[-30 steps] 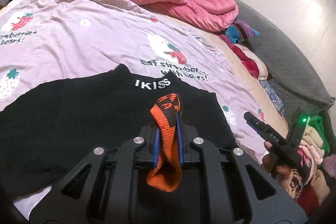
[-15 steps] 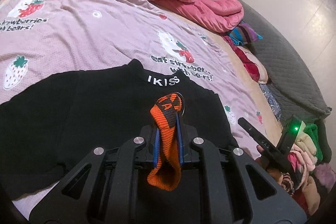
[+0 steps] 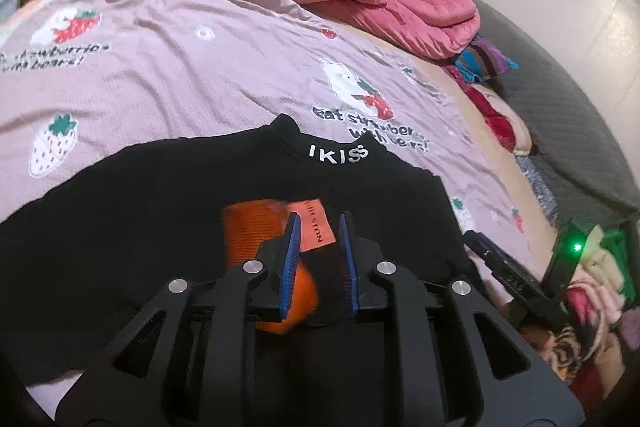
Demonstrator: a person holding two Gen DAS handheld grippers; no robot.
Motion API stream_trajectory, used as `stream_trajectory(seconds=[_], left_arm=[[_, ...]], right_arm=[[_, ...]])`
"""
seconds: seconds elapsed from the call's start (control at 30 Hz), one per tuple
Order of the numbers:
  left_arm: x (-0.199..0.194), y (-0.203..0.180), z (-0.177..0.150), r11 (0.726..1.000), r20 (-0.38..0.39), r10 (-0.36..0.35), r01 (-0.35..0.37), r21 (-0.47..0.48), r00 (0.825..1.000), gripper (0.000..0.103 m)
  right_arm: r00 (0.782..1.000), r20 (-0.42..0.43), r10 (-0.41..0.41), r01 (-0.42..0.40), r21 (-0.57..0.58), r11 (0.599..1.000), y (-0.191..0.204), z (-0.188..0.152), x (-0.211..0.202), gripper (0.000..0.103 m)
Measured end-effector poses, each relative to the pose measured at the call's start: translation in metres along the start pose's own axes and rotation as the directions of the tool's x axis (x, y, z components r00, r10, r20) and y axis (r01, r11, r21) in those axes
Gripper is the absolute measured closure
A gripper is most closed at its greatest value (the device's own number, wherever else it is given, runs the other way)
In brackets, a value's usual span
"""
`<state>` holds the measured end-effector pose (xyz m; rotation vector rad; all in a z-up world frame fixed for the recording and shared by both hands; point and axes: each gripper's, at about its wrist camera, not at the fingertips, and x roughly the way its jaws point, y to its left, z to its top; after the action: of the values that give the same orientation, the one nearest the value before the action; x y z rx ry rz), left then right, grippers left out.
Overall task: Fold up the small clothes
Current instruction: 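Lower the cuff onto the shirt body and open the left gripper, then move the left gripper to the orange cuff of the other sleeve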
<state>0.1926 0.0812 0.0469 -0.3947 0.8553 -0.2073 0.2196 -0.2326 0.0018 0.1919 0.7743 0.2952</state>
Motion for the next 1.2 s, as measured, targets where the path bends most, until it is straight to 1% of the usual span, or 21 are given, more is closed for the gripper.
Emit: stream_trajectory(seconds=[0.1, 0.2, 0.3, 0.33, 0.37, 0.4, 0.47, 0.5, 0.53, 0.63, 0.67, 0.7, 0.73, 0.8, 0.87, 0.97, 1.03, 1.1, 1.2], left_arm=[[0.013, -0.006, -0.007, 0.999, -0.041, 0.014, -0.013, 0.033, 0.999, 0.082], [0.031, -0.008, -0.019, 0.997, -0.097, 0.042, -0.036, 0.062, 0.994, 0.071], [0.050, -0.001, -0.035, 0.996, -0.173, 0.082, -0.073, 0.060, 0.982, 0.067], [0.054, 0.001, -0.039, 0.994, -0.190, 0.099, -0.089, 0.063, 0.977, 0.066], [0.058, 0.003, -0.043, 0.992, -0.202, 0.120, -0.108, 0.068, 0.972, 0.066], [0.060, 0.004, -0.046, 0.990, -0.208, 0.134, -0.121, 0.074, 0.969, 0.065], [0.060, 0.005, -0.050, 0.988, -0.203, 0.143, -0.129, 0.080, 0.969, 0.064], [0.058, 0.004, -0.051, 0.988, -0.196, 0.144, -0.129, 0.083, 0.970, 0.061], [0.056, 0.003, -0.052, 0.988, -0.193, 0.141, -0.127, 0.083, 0.971, 0.058], [0.050, -0.001, -0.054, 0.987, -0.173, 0.148, -0.134, 0.090, 0.974, 0.054], [0.048, -0.002, -0.054, 0.985, -0.164, 0.156, -0.141, 0.098, 0.974, 0.053], [0.043, -0.004, -0.054, 0.984, -0.151, 0.162, -0.147, 0.105, 0.975, 0.050], [0.040, -0.007, -0.054, 0.983, -0.143, 0.164, -0.149, 0.107, 0.976, 0.044], [0.032, -0.008, -0.055, 0.982, -0.123, 0.169, -0.155, 0.109, 0.978, 0.039], [0.025, -0.008, -0.055, 0.982, -0.107, 0.168, -0.157, 0.104, 0.980, 0.037], [0.019, -0.006, -0.055, 0.984, -0.094, 0.165, -0.157, 0.087, 0.982, 0.031], [0.015, -0.004, -0.055, 0.983, -0.081, 0.177, -0.172, 0.069, 0.981, 0.017], [0.010, 0.000, -0.055, 0.980, -0.073, 0.196, -0.193, 0.052, 0.978, 0.009], [0.002, 0.004, -0.054, 0.977, -0.059, 0.213, -0.211, 0.037, 0.975, 0.009]], right_arm=[[1.000, -0.021, 0.000, 0.000, -0.027, 1.000, 0.006, -0.003, 0.004, 0.045], [0.998, -0.065, -0.020, 0.015, -0.066, 0.998, 0.014, -0.007, 0.012, 0.045], [0.992, -0.115, -0.045, 0.033, -0.104, 0.994, 0.019, -0.014, 0.021, 0.045], [0.989, -0.139, -0.054, 0.038, -0.110, 0.993, 0.019, -0.016, 0.025, 0.043], [0.986, -0.156, -0.060, 0.042, -0.112, 0.993, 0.019, -0.018, 0.028, 0.036], [0.982, -0.176, -0.062, 0.042, -0.114, 0.993, 0.019, -0.021, 0.032, 0.036], [0.980, -0.182, -0.084, 0.060, -0.135, 0.989, 0.023, -0.023, 0.034, 0.034], [0.980, -0.175, -0.097, 0.070, -0.153, 0.986, 0.027, -0.024, 0.032, 0.033], [0.981, -0.168, -0.094, 0.066, -0.167, 0.984, 0.031, -0.025, 0.030, 0.028], [0.986, -0.154, -0.064, 0.038, -0.168, 0.985, 0.034, -0.025, 0.024, 0.026], [0.987, -0.150, -0.058, 0.032, -0.169, 0.985, 0.036, -0.024, 0.022, 0.024], [0.988, -0.143, -0.053, 0.028, -0.171, 0.985, 0.037, -0.024, 0.020, 0.022], [0.990, -0.132, -0.048, 0.025, -0.174, 0.984, 0.040, -0.022, 0.018, 0.018], [0.993, -0.115, -0.038, 0.018, -0.176, 0.984, 0.043, -0.020, 0.014, 0.014], [0.995, -0.097, -0.022, 0.004, -0.178, 0.984, 0.047, -0.019, 0.009, 0.010], [0.997, -0.082, -0.010, -0.005, -0.183, 0.983, 0.051, -0.018, 0.005, 0.008], [0.997, -0.077, 0.000, -0.013, -0.174, 0.985, 0.053, -0.017, 0.004, 0.008], [0.997, -0.081, 0.018, -0.031, -0.164, 0.986, 0.054, -0.017, 0.004, 0.008], [0.996, -0.081, 0.040, -0.053, -0.164, 0.985, 0.060, -0.018, 0.003, 0.007]])
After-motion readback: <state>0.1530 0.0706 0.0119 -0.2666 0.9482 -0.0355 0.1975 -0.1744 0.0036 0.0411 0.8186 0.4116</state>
